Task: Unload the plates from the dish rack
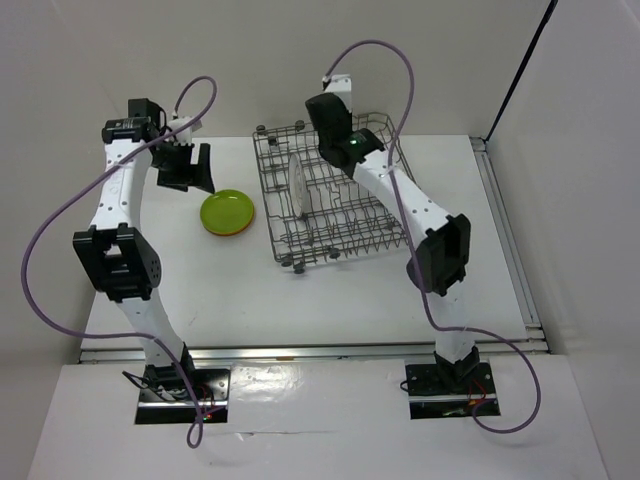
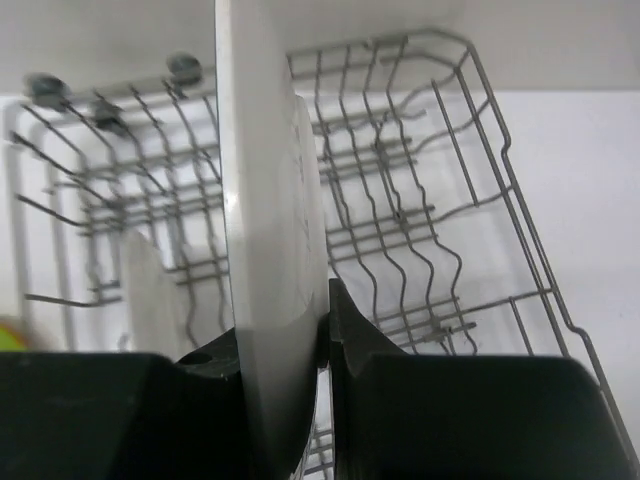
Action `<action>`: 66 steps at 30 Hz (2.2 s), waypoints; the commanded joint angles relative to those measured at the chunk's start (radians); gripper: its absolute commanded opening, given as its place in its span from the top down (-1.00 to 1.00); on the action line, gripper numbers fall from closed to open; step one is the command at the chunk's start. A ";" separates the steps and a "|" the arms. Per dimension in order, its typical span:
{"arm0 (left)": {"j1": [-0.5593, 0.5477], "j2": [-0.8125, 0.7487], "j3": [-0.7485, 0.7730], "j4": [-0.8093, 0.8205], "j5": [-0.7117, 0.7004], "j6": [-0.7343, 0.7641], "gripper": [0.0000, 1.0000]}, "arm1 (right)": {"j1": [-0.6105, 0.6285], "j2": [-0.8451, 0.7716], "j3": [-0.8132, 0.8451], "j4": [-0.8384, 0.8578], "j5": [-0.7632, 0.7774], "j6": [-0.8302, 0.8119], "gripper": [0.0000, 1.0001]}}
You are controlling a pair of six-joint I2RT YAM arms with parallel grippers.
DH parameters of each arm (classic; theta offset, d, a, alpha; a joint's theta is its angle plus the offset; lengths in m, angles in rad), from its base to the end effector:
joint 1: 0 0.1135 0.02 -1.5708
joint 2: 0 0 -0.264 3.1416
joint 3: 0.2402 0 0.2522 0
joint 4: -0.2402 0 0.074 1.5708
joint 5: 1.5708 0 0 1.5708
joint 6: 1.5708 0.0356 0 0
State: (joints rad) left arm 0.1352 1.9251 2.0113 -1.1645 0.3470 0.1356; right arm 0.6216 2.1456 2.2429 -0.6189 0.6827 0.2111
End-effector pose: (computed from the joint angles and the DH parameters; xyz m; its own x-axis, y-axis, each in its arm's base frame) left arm 0.3993 0.0421 0.3473 -0.8607 0.0112 -0.5090 0.1503 0.9608 -0.2330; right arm 0.4111 0.2669 0.3680 -0.3976 -0.0848 -0.9136 0.0779 0.9890 -0.1257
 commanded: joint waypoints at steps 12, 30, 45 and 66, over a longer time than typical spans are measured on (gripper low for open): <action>0.017 -0.147 -0.037 0.167 0.302 -0.100 -1.00 | -0.025 -0.106 -0.265 0.580 -1.410 0.273 1.00; 0.070 -0.104 -0.207 0.147 0.372 -0.031 -0.63 | -0.016 -0.007 -0.416 0.887 -1.635 0.511 1.00; 0.089 -0.113 -0.217 0.036 0.590 0.024 1.00 | -0.005 0.033 -0.296 0.653 -1.629 0.404 0.77; 0.477 -0.285 -0.726 0.078 -0.080 0.415 1.00 | -0.043 -0.095 -0.076 0.070 -0.762 0.165 -0.72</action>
State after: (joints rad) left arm 0.6075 1.6798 1.3312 -1.1458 0.3908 0.4747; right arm 0.5884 2.0556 2.0796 -0.4011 -0.3550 0.3985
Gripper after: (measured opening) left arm 0.065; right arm 0.868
